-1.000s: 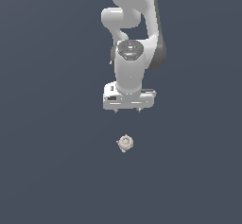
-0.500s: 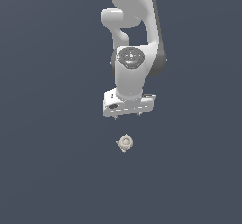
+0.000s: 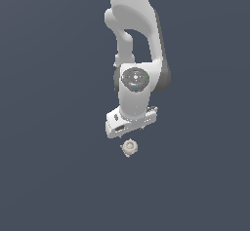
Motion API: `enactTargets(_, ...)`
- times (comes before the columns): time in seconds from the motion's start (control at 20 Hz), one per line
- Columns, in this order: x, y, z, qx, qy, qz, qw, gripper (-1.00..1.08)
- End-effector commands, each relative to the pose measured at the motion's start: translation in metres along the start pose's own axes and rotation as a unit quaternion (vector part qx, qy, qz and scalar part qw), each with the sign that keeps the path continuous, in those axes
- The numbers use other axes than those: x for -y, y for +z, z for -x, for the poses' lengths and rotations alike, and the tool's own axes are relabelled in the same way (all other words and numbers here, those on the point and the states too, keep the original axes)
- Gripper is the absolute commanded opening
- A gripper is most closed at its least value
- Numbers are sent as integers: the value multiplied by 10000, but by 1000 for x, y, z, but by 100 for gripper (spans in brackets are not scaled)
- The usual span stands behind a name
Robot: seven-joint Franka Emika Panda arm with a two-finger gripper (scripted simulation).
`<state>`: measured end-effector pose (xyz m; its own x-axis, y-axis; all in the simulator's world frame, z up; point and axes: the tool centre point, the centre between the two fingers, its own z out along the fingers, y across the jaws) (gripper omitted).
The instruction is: Pick up the object and move it to a goal position.
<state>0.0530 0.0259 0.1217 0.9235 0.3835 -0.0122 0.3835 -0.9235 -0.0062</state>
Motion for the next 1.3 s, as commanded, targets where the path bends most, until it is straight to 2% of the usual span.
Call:
enactTargets(0.0,-5,8,-9,-15,-310,13,9995,100)
enactTargets(0.5,-17,29,-28,-52,-1019,35,9948,100)
enactTargets(0.95,-18,35,-29,-53,-1082,36,9941,100)
enactTargets(1.25,-18,64,-29,-56,-1098,37,9939,100)
